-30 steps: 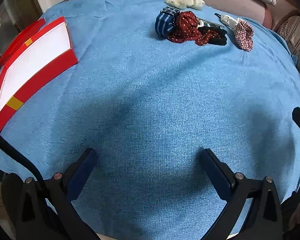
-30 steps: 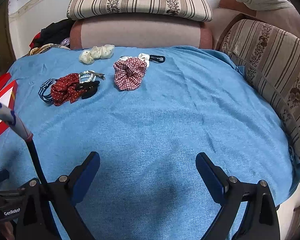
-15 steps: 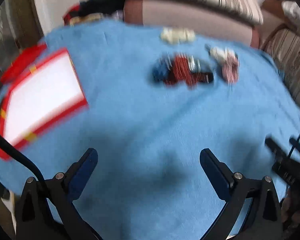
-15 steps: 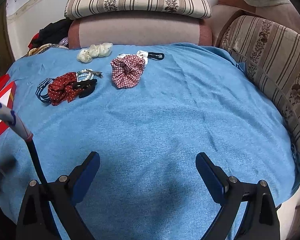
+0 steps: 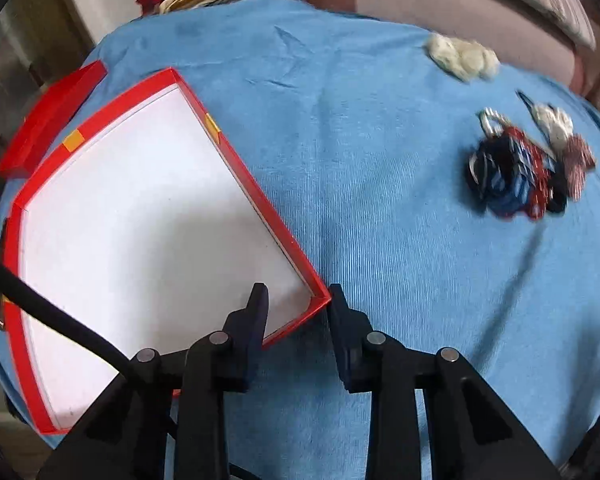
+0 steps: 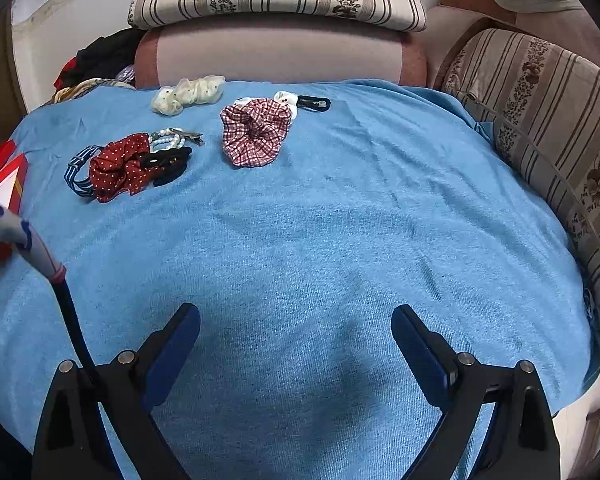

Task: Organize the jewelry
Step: 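Move both tools toward the jewelry pile on the blue cloth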

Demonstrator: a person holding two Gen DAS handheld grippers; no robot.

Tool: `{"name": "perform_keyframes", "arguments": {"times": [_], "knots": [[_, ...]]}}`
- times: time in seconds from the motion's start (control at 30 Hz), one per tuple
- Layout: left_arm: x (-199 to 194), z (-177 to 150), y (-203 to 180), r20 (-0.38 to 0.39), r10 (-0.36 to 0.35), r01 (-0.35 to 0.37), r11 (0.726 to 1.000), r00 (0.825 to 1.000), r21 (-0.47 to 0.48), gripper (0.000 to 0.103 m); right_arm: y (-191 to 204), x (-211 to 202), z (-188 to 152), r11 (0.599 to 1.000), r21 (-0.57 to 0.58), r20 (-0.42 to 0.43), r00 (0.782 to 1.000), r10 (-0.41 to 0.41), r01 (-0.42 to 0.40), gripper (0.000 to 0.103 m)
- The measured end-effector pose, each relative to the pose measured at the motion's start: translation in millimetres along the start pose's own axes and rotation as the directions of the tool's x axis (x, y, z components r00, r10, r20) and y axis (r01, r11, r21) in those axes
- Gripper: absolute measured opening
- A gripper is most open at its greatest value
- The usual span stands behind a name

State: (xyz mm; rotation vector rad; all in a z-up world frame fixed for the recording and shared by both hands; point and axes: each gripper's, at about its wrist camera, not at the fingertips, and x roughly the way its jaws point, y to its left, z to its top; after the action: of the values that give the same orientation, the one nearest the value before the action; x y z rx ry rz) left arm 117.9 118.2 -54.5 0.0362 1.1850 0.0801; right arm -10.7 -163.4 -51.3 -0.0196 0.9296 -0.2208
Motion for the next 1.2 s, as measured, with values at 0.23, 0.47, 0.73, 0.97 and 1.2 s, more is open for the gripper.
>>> {"name": "perform_keyframes", "arguments": {"times": [0.23,0.47,0.73,0.97,1.2], "knots": [[-24.0,-42.1,17.4,-0.022,-0.024,0.024,0.999,0.999,0.022,0.033,3.3,1.8,0.3,1.0,-0.011,-0.002,1.0,0.009,-0.009,0.098],[-81.6,-54.2,11.5,0.134,-0.021,0.023,1.0,0.991,-0.016,0.056,13.5,-4.4,4.1,0.998,-0.047,0.016,0.999,0.029,-0.028,0.098],[-115.6,-47.3,-41.1,0.266,-0.015,0.013,1.0,0.964,0.012,0.09,22.6,-19.9,27.8,0.988,-0.145,0.056,0.997,0.054,-0.046,0.098],[-113.1,-50.5,-75.8,0.237,-0.063,0.057,0.998,0.969,0.033,0.094,26.8,-23.8,39.0,0.989,-0.128,0.061,0.994,0.087,-0.079,0.098],[-125.5,-61.8,-97.6,0.313,0.057,-0.087,0.993,0.948,0.083,0.094,29.8,-23.6,28.7,0.991,-0.087,0.056,0.993,0.104,-0.099,0.098]]}}
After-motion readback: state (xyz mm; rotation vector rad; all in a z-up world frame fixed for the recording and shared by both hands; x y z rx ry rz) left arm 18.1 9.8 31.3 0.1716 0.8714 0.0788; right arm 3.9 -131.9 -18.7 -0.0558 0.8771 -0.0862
